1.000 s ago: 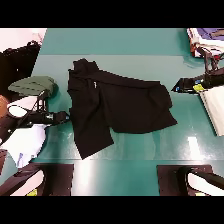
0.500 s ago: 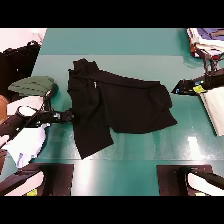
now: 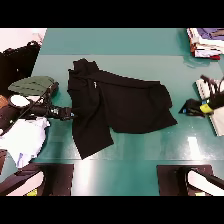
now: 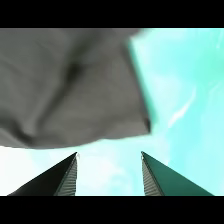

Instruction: Fold the shirts.

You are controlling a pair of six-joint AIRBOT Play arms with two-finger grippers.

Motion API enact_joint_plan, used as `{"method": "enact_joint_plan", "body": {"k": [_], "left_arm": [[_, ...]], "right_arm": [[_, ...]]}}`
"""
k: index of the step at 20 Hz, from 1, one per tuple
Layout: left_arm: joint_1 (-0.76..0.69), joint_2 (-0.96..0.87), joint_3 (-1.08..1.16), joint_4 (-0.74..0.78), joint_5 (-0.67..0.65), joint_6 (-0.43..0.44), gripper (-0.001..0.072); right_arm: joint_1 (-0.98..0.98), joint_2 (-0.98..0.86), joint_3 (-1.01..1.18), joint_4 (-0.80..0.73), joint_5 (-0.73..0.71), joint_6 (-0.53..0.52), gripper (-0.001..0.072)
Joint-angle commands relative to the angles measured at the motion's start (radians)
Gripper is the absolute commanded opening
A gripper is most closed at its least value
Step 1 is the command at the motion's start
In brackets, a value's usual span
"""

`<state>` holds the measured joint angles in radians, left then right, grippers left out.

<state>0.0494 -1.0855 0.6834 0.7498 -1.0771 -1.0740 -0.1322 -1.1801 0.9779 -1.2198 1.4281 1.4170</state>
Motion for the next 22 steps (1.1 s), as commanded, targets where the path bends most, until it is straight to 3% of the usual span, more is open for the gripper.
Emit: {"method": "enact_joint_plan", "body": {"k": [1,5,9,11,13,17,22], "left_arm": [[0.0,0.007,0.025,0.0,-0.03,0.0,0.0022],[0.0,0.007,0.025,-0.002,-0.024,0.0,0.0022],[0.0,0.007,0.025,-0.002,-0.04,0.0,0.0022],[0.0,0.008,0.025,-0.001,-0.065,-0.008,0.0021],[0.0,0.016,0.025,0.003,-0.091,-0.065,0.002],[0.026,0.143,0.127,0.011,-0.111,-0.158,0.002],[0.104,0.278,0.61,0.01,-0.181,-0.217,0.002]], "right_arm": [[-0.135,-0.001,-0.18,0.099,-0.048,-0.06,0.044],[-0.16,-0.074,-0.29,0.261,-0.149,-0.118,0.0439],[-0.097,-0.129,-0.27,0.285,-0.232,-0.128,0.0413],[-0.056,-0.139,-0.24,0.282,-0.253,-0.129,0.0188],[-0.023,-0.126,-0.217,0.277,-0.266,-0.157,0.0016],[-0.002,0.014,-0.082,0.278,-0.23,-0.161,0.0015],[-0.007,0.236,0.319,0.275,-0.275,-0.161,0.0015]]}}
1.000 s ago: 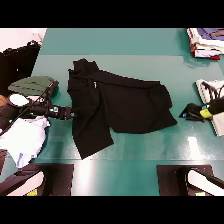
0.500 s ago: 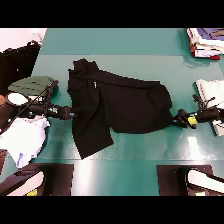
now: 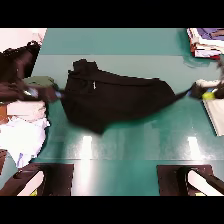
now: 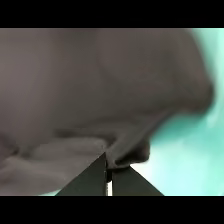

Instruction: Fold the shirts.

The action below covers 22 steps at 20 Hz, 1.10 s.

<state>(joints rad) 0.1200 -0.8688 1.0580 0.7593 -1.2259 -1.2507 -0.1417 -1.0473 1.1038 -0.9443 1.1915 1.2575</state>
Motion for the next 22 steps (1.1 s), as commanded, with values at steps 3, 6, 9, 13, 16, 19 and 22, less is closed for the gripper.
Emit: {"method": "enact_joint_plan", "body": {"k": [3,6,9,13,16,19,22], "left_arm": [[0.035,0.066,0.605,0.008,0.006,-0.06,0.002],[0.035,0.066,0.933,0.066,0.105,-0.117,0.002],[0.035,0.066,1.137,0.141,0.209,-0.165,0.002],[0.035,0.055,1.134,0.154,0.179,-0.19,0.0019],[0.035,0.022,0.913,0.162,0.122,-0.218,0.002],[0.035,-0.102,0.702,0.157,-0.07,-0.216,0.002],[0.033,-0.28,0.542,0.154,-0.172,-0.204,0.0021]], "right_arm": [[0.003,0.176,0.475,-0.021,-0.086,-0.002,0.0015],[0.003,0.209,0.709,-0.138,-0.08,0.001,0.0015],[0.003,0.22,0.872,-0.305,-0.028,0.055,0.0015],[0.003,0.141,1.024,-0.433,0.145,0.101,0.0014],[0.003,0.041,0.974,-0.436,0.228,0.104,0.0014],[0.004,-0.076,0.803,-0.436,0.306,0.103,0.0014],[0.04,-0.235,0.666,-0.437,0.344,0.097,0.0014]]}}
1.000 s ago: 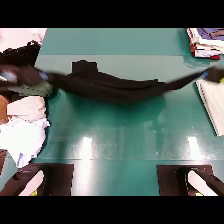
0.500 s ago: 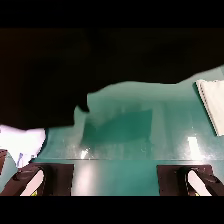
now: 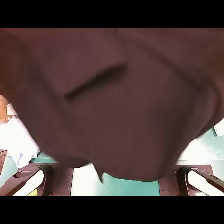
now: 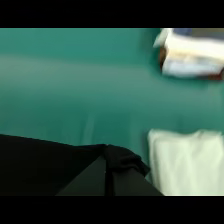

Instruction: Fold the shirts.

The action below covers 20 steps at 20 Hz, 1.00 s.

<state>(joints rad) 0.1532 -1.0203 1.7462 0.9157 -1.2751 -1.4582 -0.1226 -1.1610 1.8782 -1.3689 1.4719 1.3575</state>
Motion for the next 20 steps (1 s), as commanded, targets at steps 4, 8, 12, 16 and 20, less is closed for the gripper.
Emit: {"method": "enact_joint_plan", "body": {"k": [4,8,12,16,20], "left_arm": [[-0.056,-0.417,-0.205,-0.002,-0.035,0.072,0.0021],[-0.091,-0.632,-0.177,-0.018,0.287,0.077,0.002],[-0.088,-0.727,-0.037,0.008,0.377,0.079,0.0021],[-0.088,-0.731,0.045,0.092,0.306,0.108,0.0021],[-0.088,-0.731,0.064,0.247,0.001,0.116,0.0019]], "right_arm": [[0.083,-0.357,-0.196,-0.014,0.008,-0.024,0.0014],[0.102,-0.585,-0.055,-0.013,-0.097,-0.018,0.0014],[0.101,-0.704,0.142,-0.013,-0.154,0.015,0.0014],[0.1,-0.683,0.13,-0.014,-0.165,0.015,0.0014],[0.102,-0.59,-0.055,-0.014,-0.166,0.015,0.0013]]}}
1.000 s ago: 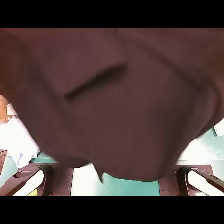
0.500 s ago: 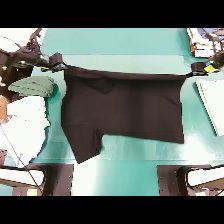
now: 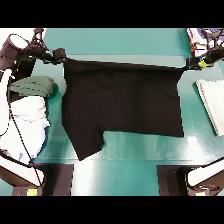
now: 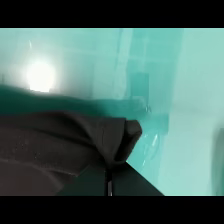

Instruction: Fold the shirts.

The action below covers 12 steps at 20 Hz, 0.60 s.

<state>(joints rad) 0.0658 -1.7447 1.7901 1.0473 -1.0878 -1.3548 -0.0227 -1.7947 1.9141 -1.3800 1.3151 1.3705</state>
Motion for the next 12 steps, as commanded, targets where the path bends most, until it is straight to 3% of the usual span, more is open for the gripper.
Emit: {"method": "enact_joint_plan", "body": {"k": [1,4,10,11,12], "left_arm": [[-0.001,-0.006,0.008,0.157,-0.238,0.012,0.0019],[-0.002,-0.006,-0.074,0.191,-0.293,0.013,0.0019],[-0.01,-0.006,-0.235,0.135,-0.164,-0.004,0.0023],[-0.01,-0.006,-0.235,0.134,-0.165,-0.018,0.0049],[-0.01,-0.006,-0.235,0.134,-0.17,-0.031,0.0311]], "right_arm": [[0.002,0.071,-0.148,-0.003,-0.021,0.002,0.0013],[0.003,0.143,-0.32,0.0,-0.071,0.003,0.0013],[0.042,0.236,-0.571,0.0,-0.153,0.002,0.0015],[0.054,0.238,-0.586,0.0,-0.154,0.002,0.0015],[0.06,0.239,-0.588,0.0,-0.15,0.003,0.0038]]}}
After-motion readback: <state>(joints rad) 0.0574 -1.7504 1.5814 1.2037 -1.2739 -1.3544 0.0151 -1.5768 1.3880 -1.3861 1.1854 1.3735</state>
